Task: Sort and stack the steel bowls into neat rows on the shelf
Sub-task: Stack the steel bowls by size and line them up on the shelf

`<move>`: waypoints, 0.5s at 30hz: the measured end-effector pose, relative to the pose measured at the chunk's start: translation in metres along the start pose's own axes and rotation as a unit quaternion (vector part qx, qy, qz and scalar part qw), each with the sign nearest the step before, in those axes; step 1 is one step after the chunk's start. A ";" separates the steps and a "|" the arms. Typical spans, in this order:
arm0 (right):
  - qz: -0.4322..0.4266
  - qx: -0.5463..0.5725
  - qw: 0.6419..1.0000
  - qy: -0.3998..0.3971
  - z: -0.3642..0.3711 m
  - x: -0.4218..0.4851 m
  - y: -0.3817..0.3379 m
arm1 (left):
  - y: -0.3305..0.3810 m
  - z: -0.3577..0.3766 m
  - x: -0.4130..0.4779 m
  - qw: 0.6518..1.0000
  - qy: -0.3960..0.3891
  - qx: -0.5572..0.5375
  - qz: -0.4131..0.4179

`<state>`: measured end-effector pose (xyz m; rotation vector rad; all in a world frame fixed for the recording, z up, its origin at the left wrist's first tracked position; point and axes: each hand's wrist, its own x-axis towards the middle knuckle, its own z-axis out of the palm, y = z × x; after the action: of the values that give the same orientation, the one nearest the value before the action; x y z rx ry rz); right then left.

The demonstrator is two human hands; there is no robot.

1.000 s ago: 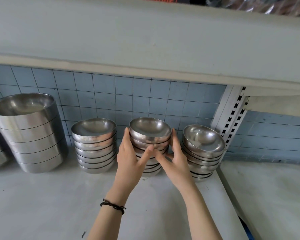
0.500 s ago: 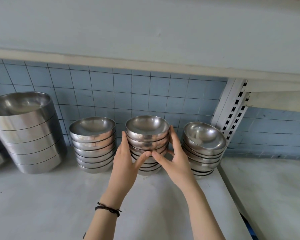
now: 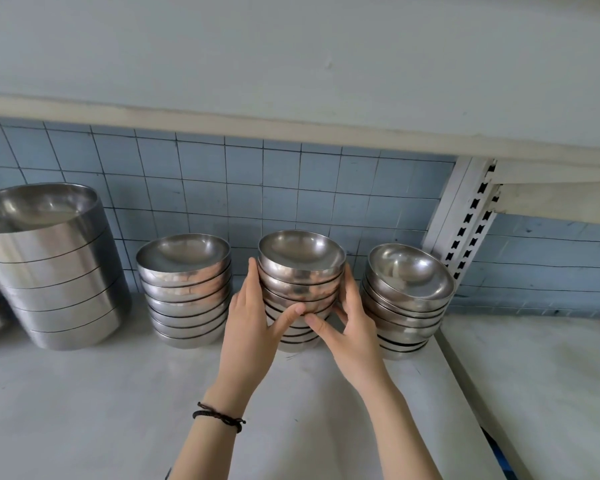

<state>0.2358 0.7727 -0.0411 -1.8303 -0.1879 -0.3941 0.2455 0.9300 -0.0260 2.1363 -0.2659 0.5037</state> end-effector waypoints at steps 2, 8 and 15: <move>-0.006 -0.010 1.000 0.003 0.001 0.000 0.001 | -0.002 -0.003 0.002 1.000 -0.005 0.008 0.011; -0.013 -0.047 0.999 -0.025 -0.004 0.002 0.000 | -0.018 -0.013 0.002 0.996 -0.063 -0.057 -0.009; 0.002 -0.063 0.998 -0.023 -0.011 0.006 0.006 | -0.033 -0.003 -0.008 0.995 -0.081 -0.041 -0.045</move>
<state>0.2417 0.7602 -0.0413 -1.9654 -0.1950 -0.3681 0.2498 0.9515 -0.0527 2.1009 -0.2762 0.2627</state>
